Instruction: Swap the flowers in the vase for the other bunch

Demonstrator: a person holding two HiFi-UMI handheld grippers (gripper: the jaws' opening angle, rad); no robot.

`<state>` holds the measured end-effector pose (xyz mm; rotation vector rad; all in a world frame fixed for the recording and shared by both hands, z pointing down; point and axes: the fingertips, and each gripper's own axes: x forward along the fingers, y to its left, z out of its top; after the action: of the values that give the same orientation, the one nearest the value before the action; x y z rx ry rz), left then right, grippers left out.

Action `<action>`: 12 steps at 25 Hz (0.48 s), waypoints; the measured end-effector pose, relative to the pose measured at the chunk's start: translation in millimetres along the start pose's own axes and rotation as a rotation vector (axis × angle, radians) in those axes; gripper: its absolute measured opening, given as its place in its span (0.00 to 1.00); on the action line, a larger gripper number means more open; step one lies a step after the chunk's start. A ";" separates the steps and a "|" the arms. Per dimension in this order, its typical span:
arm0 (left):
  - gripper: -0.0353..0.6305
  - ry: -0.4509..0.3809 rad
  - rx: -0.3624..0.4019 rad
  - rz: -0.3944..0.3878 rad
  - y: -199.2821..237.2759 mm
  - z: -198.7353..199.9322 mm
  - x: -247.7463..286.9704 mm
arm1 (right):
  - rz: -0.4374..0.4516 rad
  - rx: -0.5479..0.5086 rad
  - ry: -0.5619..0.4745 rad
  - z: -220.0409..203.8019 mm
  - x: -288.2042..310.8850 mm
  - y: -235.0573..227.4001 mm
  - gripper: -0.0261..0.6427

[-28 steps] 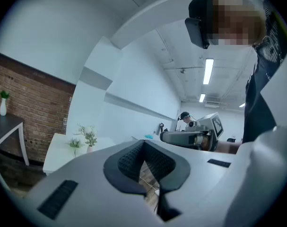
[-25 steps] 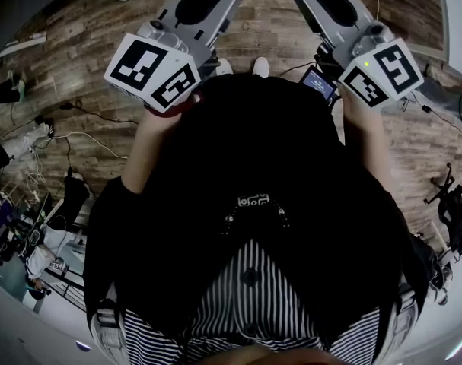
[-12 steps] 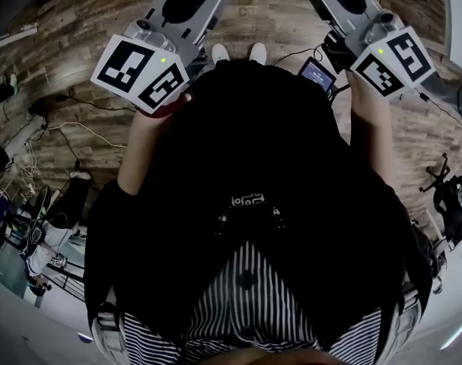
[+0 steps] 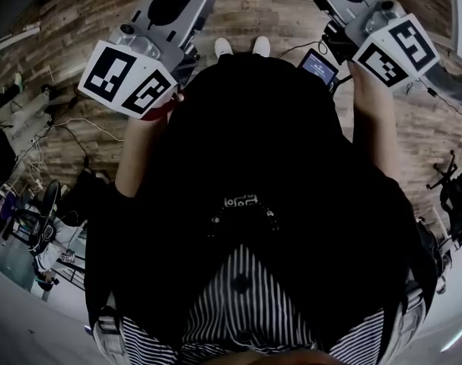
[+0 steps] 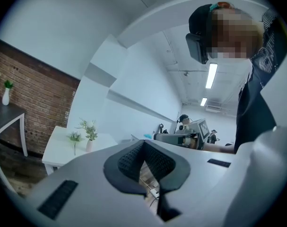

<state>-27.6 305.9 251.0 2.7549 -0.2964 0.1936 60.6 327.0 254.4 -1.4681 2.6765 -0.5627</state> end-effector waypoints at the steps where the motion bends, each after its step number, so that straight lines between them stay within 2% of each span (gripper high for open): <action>1: 0.06 -0.001 0.011 -0.001 -3.4 -0.3 2.8 | 0.006 0.006 -0.003 -1.2 -2.2 -1.2 0.04; 5: 0.06 -0.010 0.044 0.008 -19.5 -0.9 12.8 | 0.012 0.026 -0.020 -3.7 -16.7 -8.1 0.04; 12: 0.06 -0.009 0.030 0.002 -24.2 3.9 32.9 | 0.019 0.048 -0.057 -2.3 -41.1 -19.5 0.04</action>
<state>10.2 320.7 244.8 2.7856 -0.3006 0.1876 98.6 351.9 257.3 -1.4233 2.6121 -0.5699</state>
